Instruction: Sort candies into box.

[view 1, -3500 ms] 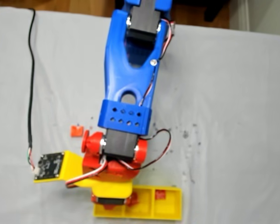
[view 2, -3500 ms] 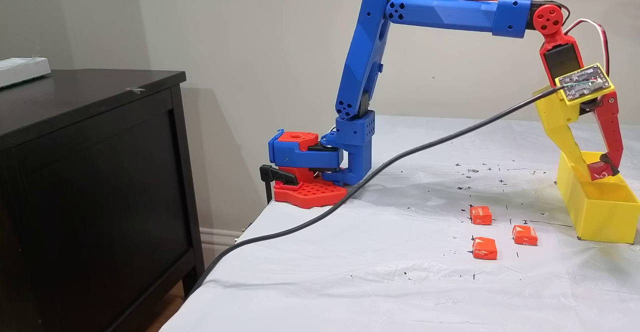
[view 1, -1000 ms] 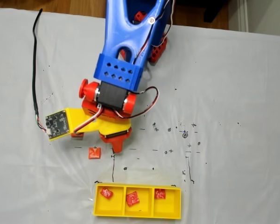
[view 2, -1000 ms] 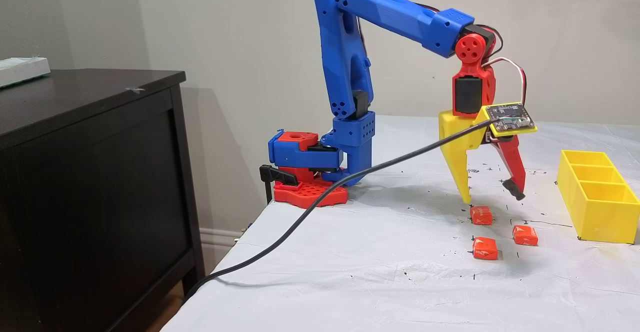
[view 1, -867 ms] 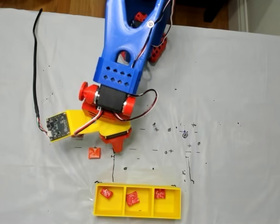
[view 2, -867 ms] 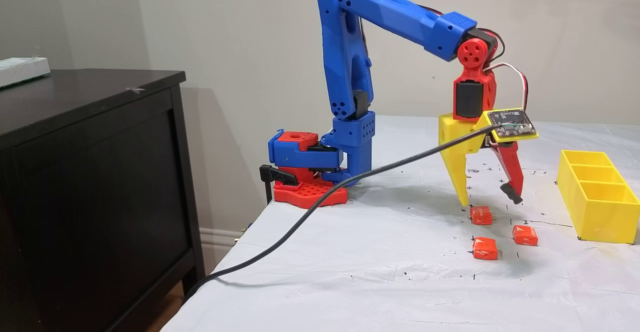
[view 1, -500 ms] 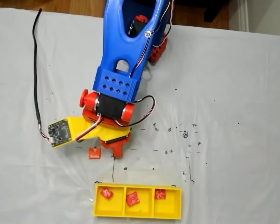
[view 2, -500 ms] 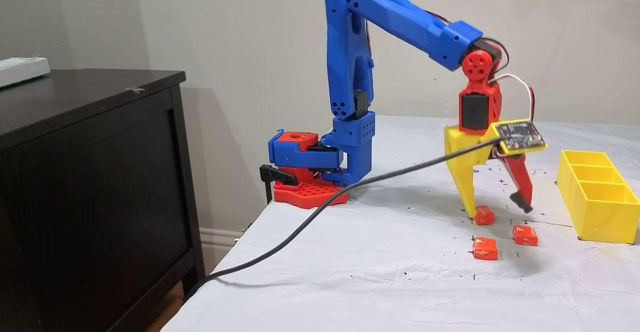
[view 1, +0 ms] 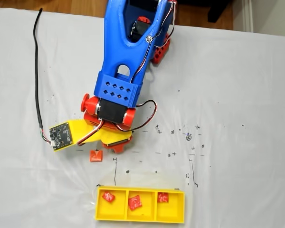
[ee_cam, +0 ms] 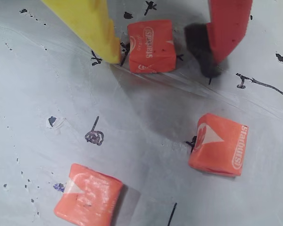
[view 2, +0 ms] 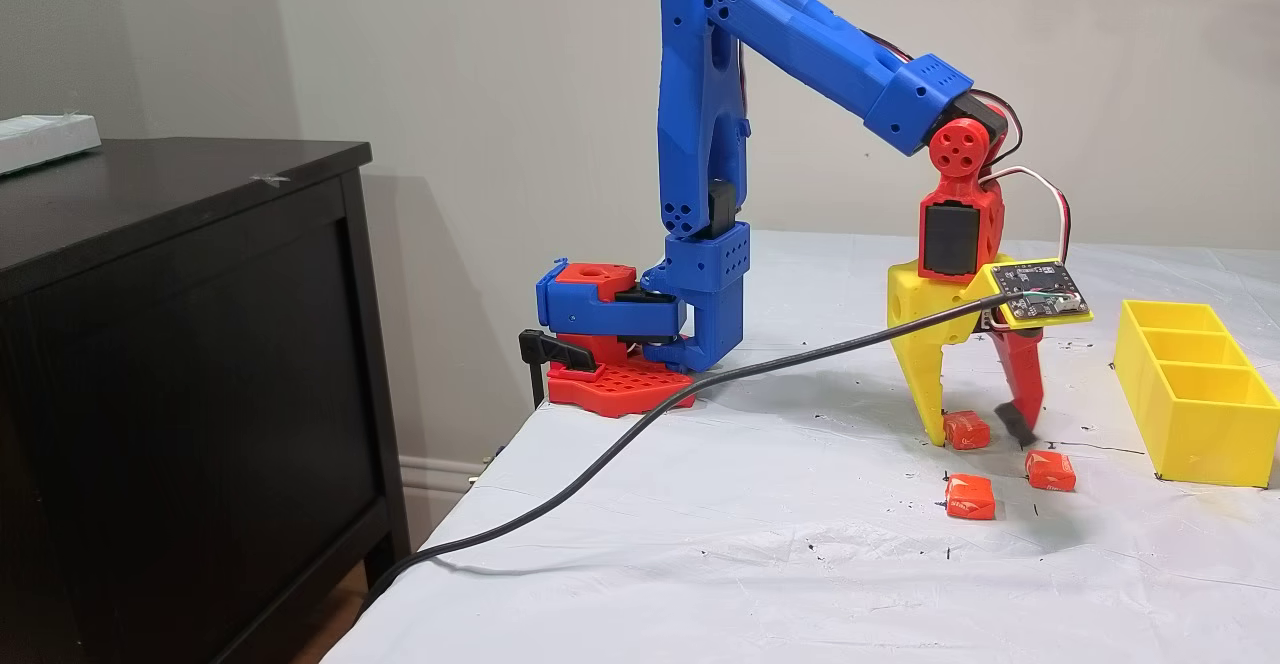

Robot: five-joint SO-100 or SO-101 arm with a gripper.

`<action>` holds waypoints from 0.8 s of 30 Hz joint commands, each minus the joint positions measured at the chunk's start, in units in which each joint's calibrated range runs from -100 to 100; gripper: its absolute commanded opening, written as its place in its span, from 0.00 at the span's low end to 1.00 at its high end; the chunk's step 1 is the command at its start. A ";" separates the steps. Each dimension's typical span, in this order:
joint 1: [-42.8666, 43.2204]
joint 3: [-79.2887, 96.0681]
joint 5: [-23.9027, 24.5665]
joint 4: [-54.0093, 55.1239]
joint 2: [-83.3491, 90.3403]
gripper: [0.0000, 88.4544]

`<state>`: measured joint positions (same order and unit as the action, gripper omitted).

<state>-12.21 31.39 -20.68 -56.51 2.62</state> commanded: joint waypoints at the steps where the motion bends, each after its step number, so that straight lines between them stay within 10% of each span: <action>1: 0.53 -0.85 -0.49 -1.00 -0.25 0.12; 24: 6.51 -11.96 8.74 1.78 16.89 0.00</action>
<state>-8.23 25.83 -15.07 -56.35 11.42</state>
